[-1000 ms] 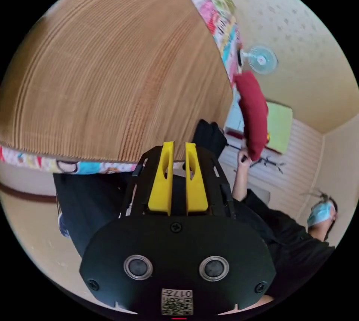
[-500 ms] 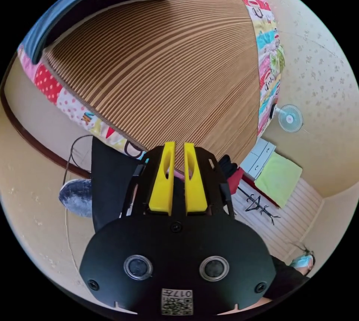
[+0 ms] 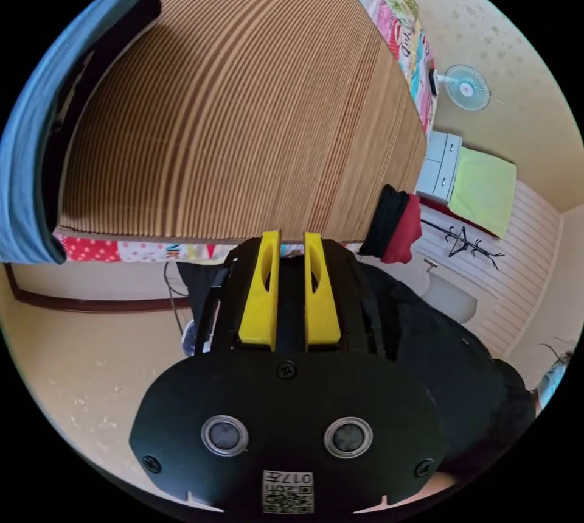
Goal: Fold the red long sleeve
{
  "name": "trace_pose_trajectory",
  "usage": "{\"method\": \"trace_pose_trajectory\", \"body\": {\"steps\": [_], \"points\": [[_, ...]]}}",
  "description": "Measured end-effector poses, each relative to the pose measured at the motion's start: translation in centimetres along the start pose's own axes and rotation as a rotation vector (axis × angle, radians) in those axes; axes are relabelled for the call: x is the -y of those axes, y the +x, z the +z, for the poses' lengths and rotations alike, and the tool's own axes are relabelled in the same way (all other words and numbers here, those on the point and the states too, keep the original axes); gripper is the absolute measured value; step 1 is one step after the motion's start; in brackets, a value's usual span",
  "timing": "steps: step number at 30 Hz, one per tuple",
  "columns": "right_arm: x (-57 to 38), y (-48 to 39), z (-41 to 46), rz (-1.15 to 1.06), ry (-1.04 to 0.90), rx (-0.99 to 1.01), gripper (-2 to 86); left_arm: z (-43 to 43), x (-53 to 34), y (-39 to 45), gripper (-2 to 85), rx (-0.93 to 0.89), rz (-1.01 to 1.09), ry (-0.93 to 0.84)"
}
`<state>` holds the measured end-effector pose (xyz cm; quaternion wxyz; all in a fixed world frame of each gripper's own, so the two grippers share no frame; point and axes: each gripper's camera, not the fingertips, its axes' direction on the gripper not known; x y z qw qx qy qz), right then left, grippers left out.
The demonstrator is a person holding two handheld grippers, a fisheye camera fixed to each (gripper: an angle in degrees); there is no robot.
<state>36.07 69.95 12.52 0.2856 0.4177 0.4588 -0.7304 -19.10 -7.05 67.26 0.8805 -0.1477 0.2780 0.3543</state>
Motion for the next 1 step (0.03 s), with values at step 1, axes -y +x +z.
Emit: {"method": "trace_pose_trajectory", "body": {"steps": [1], "points": [[0.6,0.23,2.69,-0.042,-0.122,-0.104,0.7,0.0,-0.67,-0.77,6.7,0.012,-0.002,-0.007]]}}
